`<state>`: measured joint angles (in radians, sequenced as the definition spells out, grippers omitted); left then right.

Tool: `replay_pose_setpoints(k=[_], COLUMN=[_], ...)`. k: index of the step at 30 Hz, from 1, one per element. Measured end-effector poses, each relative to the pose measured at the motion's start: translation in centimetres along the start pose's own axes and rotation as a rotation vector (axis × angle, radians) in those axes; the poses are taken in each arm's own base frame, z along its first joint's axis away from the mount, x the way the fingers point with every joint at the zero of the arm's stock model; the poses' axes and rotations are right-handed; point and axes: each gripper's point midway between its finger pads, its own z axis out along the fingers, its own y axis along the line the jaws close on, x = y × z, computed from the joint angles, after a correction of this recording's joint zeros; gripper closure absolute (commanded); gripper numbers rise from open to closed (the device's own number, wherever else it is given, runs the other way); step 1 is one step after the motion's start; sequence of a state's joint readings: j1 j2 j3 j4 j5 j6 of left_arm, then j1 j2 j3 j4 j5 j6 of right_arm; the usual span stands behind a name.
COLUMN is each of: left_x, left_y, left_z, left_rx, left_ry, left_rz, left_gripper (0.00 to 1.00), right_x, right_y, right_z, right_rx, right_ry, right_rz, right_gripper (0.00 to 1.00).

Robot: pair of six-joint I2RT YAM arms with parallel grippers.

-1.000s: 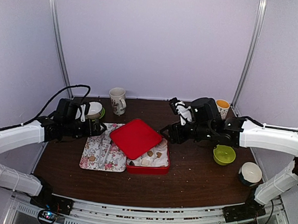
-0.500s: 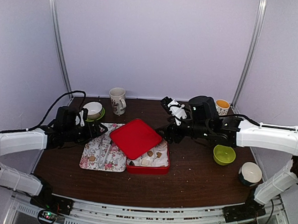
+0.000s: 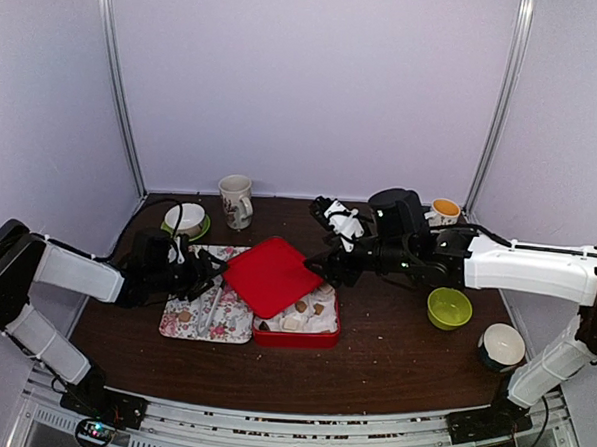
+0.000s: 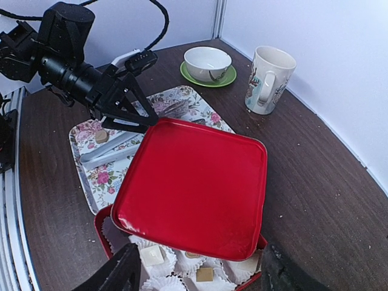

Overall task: Pack the chocolate
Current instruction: Pick up the box lid from the packing box.

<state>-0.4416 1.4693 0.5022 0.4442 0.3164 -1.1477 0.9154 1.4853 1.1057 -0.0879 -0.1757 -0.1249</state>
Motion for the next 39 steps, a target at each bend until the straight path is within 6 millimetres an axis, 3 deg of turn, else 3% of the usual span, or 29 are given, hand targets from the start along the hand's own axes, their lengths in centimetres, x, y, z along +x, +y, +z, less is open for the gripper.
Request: replay_pose_setpoints(k=[8, 13, 17, 21, 27, 32, 39], left_x=[0.2, -0.2, -0.5, -0.5, -0.6, -0.7, -1.3], left_y=[1.1, 0.4, -0.2, -0.3, -2.0, -3.4, -6.8], left_z=[1.9, 2.3, 2.3, 2.3, 2.1, 1.4, -0.8], left_rx=[-0.007, 0.010, 0.028, 0.033, 0.080, 0.106, 0.176], left_ry=[0.017, 0.013, 0.004, 0.002, -0.007, -0.017, -0.058], left_rz=[-0.043, -0.037, -0.021, -0.009, 0.013, 0.054, 0.129], left_gripper=[0.50, 0.68, 0.74, 0.89, 0.97, 0.98, 0.98], right_x=[-0.1, 0.0, -0.2, -0.2, 0.1, 0.0, -0.2], right_y=[0.0, 0.0, 0.0, 0.1, 0.2, 0.2, 0.9], right_z=[0.0, 0.1, 0.1, 0.1, 0.1, 0.0, -0.7], right_rx=[0.001, 0.002, 0.002, -0.002, -0.005, -0.005, -0.017], right_ry=[-0.009, -0.014, -0.020, -0.022, -0.021, -0.026, -0.033], right_rz=[0.000, 0.004, 0.003, -0.002, -0.024, -0.046, -0.103], right_gripper=[0.33, 0.33, 0.33, 0.33, 0.33, 0.33, 0.33])
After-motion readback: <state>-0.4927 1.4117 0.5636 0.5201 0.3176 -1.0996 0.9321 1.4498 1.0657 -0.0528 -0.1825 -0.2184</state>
